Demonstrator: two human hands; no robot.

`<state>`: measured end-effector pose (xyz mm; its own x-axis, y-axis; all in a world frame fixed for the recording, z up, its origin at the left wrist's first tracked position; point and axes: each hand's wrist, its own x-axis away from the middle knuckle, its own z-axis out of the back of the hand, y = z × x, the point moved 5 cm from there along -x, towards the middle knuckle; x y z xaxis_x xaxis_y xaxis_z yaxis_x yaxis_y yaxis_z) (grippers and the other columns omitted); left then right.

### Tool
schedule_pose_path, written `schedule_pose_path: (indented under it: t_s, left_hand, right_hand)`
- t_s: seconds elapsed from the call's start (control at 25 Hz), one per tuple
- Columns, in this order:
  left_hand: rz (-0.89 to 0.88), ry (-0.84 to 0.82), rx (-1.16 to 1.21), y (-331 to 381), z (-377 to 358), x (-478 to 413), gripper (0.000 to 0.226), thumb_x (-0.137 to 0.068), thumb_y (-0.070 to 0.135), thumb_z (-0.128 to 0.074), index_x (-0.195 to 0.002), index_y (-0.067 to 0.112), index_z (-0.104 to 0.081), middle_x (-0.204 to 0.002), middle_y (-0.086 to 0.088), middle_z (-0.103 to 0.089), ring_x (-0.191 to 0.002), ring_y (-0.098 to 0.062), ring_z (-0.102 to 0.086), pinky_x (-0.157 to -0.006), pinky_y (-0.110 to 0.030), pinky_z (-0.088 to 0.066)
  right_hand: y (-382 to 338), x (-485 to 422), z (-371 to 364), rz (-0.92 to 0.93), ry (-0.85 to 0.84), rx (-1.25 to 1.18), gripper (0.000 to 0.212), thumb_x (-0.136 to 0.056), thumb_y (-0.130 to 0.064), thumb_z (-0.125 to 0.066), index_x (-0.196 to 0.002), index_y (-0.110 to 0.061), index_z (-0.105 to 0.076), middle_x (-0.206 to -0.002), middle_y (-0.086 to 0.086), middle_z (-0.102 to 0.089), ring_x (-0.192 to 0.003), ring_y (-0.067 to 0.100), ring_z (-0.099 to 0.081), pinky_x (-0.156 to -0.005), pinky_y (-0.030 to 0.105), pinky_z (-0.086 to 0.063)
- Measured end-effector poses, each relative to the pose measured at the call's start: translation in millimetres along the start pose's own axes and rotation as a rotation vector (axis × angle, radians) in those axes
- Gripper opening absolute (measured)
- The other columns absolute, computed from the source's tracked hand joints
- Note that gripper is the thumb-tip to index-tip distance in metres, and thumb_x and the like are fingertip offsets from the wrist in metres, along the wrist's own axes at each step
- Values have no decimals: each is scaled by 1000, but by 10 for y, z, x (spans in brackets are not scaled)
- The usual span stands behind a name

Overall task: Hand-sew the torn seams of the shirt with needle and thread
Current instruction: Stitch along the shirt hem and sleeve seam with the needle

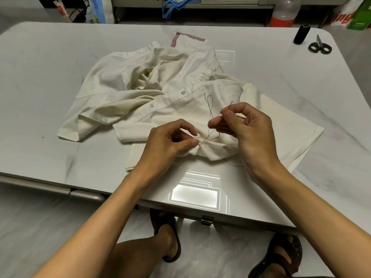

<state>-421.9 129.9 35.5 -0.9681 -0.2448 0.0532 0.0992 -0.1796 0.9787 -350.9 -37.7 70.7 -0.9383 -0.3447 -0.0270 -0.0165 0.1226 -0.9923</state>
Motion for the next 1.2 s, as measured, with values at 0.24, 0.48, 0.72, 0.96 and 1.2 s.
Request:
schedule_pose_path:
  t_s: [0.24,0.48,0.72,0.96,1.2]
  left_hand:
    - [-37,-9,-62,0,-4,1,17,-82,-3,-73,-77,14,-74,-77,-16,-70,-70,-16,-57,-64,-28,-45]
    - [-29,-29,-76,-28,-5,14,18,-86,0,-72,-81,16,-78,-76,-2,-73,-69,-9,-60,-66,-22,-47]
    - [-18,-50,-74,-66,-3,8,15,-86,-2,-71,-83,12,-76,-78,-9,-72,-69,-12,-60,-66,-23,-47]
    - [-29,-47,-58,-76,1,12,15,-86,0,-72,-87,15,-74,-75,-8,-69,-68,-13,-57,-64,-23,-48]
    - [-40,46,-125,-133,-10,72,8,-87,12,-76,-91,19,-73,-72,-2,-71,-60,-5,-56,-60,-19,-45]
  right_hand:
    - [-47,-5,12,25,94,-23,8,-93,-5,-61,-95,-11,-57,-65,3,-68,-67,18,-67,-71,26,-55]
    - [14,0,-43,-87,-9,-112,11,-92,-3,-62,-97,-7,-70,-81,6,-75,-83,17,-71,-85,27,-56]
    - [-15,-17,-21,-44,-31,-79,16,-93,-3,-61,-108,-9,-62,-87,10,-76,-90,20,-72,-88,26,-55]
    - [-111,26,-39,-1,-6,-68,10,-94,-3,-58,-92,-1,-68,-82,12,-74,-84,22,-72,-86,31,-57]
    - [-399,361,-23,-137,-130,-3,14,-99,-6,-52,-94,-3,-64,-67,5,-64,-64,20,-65,-78,31,-57]
